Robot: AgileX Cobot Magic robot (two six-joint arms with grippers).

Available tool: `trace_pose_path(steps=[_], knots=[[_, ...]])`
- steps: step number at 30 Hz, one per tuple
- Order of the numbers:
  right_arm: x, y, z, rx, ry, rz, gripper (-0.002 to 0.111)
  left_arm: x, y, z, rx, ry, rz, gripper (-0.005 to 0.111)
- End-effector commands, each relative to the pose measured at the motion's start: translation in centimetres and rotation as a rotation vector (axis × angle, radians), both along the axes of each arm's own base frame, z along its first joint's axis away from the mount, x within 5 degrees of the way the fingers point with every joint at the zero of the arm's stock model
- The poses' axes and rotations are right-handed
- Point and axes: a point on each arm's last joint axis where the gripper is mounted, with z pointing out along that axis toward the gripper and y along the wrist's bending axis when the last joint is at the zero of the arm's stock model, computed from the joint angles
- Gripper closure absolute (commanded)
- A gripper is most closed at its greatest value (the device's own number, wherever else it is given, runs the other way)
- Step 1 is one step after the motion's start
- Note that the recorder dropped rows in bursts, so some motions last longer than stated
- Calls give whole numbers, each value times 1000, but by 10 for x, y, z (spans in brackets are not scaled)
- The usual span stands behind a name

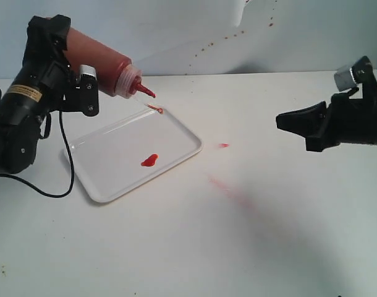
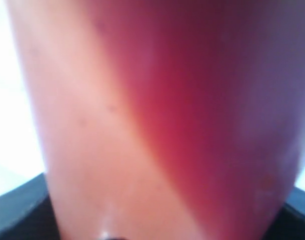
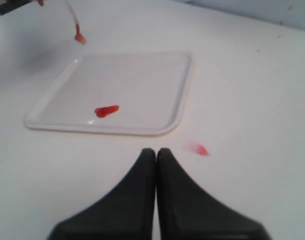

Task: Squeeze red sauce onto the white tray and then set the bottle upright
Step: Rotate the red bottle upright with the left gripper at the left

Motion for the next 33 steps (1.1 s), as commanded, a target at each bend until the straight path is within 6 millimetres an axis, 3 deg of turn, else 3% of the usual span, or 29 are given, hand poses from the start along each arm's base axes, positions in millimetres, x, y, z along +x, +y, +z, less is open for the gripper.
trace_pose_path(steps=[1,8,12,15,18,26,33], knots=[[-27,-5,4,-9,-162,-172,108,-15,-1,1,-120,-50,50,107],[-45,-20,-9,-25,-343,-436,108,-39,9,-23,-403,73,109,107],[-33,-19,-31,28,-346,-422,108,-52,19,-35,-557,121,166,107],[-11,-22,-63,34,-278,-424,108,-54,27,-37,-842,103,223,107],[-3,-23,-87,31,-219,-437,108,-53,27,-36,-962,97,201,107],[-4,-19,-86,109,-191,-404,108,-53,25,-36,-1408,87,127,107],[-4,-19,-85,110,-191,-411,108,-53,24,-36,-1644,79,92,107]])
